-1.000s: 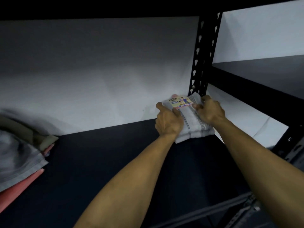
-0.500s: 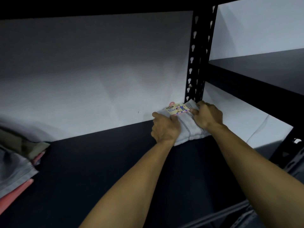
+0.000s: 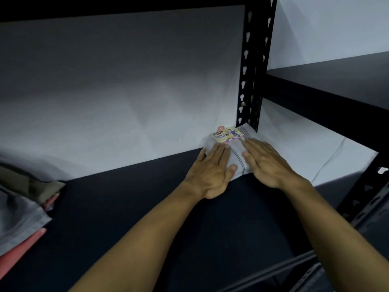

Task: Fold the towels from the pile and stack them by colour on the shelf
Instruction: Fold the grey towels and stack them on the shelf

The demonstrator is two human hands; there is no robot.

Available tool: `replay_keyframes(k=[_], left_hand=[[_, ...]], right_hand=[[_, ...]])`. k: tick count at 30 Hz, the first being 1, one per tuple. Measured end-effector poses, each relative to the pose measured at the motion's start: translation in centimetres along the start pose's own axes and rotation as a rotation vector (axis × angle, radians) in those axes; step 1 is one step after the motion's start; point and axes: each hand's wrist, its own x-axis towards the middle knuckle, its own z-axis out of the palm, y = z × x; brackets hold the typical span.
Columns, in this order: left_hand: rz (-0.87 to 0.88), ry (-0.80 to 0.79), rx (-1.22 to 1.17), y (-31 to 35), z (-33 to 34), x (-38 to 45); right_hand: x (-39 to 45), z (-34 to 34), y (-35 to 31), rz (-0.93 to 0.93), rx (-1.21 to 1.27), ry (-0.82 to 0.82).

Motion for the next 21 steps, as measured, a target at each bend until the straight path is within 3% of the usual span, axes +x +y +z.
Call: replay_keyframes(k=[10,16,19,21], left_hand=[[-0.038,-0.011,-0.017,0.4,-0.4,-0.4],[-0.109,0.270,-0.213,-0.2,-2.6,-6.7],[-0.230,0.389,-0.190,-1.8,-2.6,-12.3],[-0.306,0.480,-0.133,-3.5,-2.8,-16.1]], right_hand=[[0.1,0.0,-0.1,-0.013,-0.026,-0.005],[-0.9,-0.3,-3.7,-0.166,0.046,0.401],[-1.1,0.1,-9.3,-0.278,0.141,0.497],[-1.2,0.7,-14.1,-0.349,0.206,0.450]])
